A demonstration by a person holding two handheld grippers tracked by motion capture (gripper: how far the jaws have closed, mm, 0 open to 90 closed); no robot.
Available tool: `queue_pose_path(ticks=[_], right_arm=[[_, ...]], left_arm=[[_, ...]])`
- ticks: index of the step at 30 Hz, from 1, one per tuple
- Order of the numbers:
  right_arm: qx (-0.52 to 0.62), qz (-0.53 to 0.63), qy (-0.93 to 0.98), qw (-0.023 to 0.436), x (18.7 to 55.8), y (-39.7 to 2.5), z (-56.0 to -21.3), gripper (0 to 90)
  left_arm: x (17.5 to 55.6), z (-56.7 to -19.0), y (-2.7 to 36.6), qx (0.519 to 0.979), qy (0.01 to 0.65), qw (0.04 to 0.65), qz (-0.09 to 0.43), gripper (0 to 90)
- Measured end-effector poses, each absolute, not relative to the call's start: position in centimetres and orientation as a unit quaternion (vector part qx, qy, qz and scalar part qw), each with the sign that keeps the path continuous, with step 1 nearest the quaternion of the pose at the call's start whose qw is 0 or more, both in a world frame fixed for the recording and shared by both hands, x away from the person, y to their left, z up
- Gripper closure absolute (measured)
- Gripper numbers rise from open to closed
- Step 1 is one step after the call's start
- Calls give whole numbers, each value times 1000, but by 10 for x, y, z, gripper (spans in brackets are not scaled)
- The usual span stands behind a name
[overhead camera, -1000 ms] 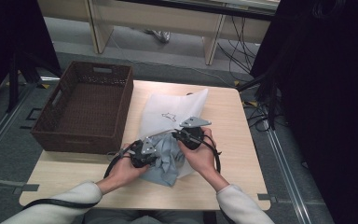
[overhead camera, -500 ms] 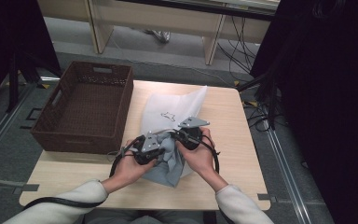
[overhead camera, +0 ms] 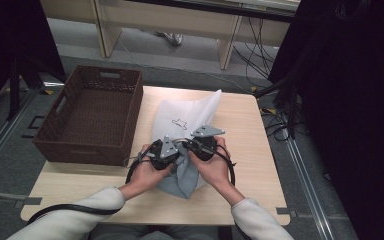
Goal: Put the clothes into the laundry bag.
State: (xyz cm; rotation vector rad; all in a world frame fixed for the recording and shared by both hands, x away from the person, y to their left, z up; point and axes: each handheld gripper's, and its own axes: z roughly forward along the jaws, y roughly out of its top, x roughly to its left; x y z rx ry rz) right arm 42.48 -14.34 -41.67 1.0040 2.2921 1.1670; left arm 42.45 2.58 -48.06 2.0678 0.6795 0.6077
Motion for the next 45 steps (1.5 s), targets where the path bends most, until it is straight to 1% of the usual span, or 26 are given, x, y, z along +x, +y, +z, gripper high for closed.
queue_pose_path(ticks=[6,7,8,9,10,11,12,13,15,17,20,21,22,23,24,25,28,29,30,32,33,37,40,42,43,45], right_arm=[[357,417,814,192,426,-146,-416,876],[359,417,813,189,426,-146,-416,876],[350,422,812,199,428,-147,-417,876],[355,418,813,195,428,-149,-416,876],[361,419,810,195,428,-150,-415,876],[360,419,811,194,429,-151,-414,875],[360,424,807,199,430,-152,-414,875],[370,420,806,193,428,-152,-413,876],[359,425,806,201,431,-154,-413,876],[356,425,807,203,432,-154,-413,876],[359,420,809,200,432,-155,-412,875],[361,423,806,204,432,-154,-413,875],[367,420,806,199,431,-154,-413,875],[359,419,808,207,431,-153,-413,876],[366,421,805,202,430,-152,-413,875],[366,417,808,197,430,-152,-413,876],[361,415,810,205,430,-151,-415,875],[367,416,808,199,430,-150,-416,876],[368,418,806,203,430,-149,-417,875],[368,414,810,194,430,-149,-417,875],[348,412,817,204,432,-151,-417,875],[365,411,813,193,429,-150,-417,875],[356,412,815,197,430,-151,-417,875],[365,414,812,191,429,-150,-416,875],[360,414,812,199,429,-151,-416,875],[350,417,813,206,431,-151,-416,876]], left_arm=[[431,-490,29,831,274,417,246,834],[431,-491,30,833,271,414,248,830],[431,-492,31,836,270,411,244,820],[431,-492,31,836,271,413,238,802],[430,-490,32,841,270,411,226,766],[428,-488,34,845,263,409,223,697],[425,-486,35,841,261,421,215,613],[421,-483,38,843,254,425,209,537],[407,-475,47,845,243,430,205,421],[395,-471,54,842,238,437,208,377],[376,-470,62,841,227,446,206,362],[370,-473,63,842,223,447,204,365],[365,-476,62,846,218,443,201,368],[363,-478,60,854,207,434,198,369],[362,-482,56,855,205,436,191,369],[363,-485,51,857,200,435,189,369],[368,-492,31,858,191,441,182,367],[371,-495,26,862,193,435,174,366],[375,-498,20,860,205,437,164,376],[382,-502,12,863,213,430,157,455],[386,-503,9,864,218,427,156,488],[399,-504,8,859,239,419,170,696],[405,-505,9,857,250,418,170,811],[408,-507,8,850,260,427,165,838],[409,-508,8,847,263,433,161,843],[409,-507,8,842,259,442,170,849]])
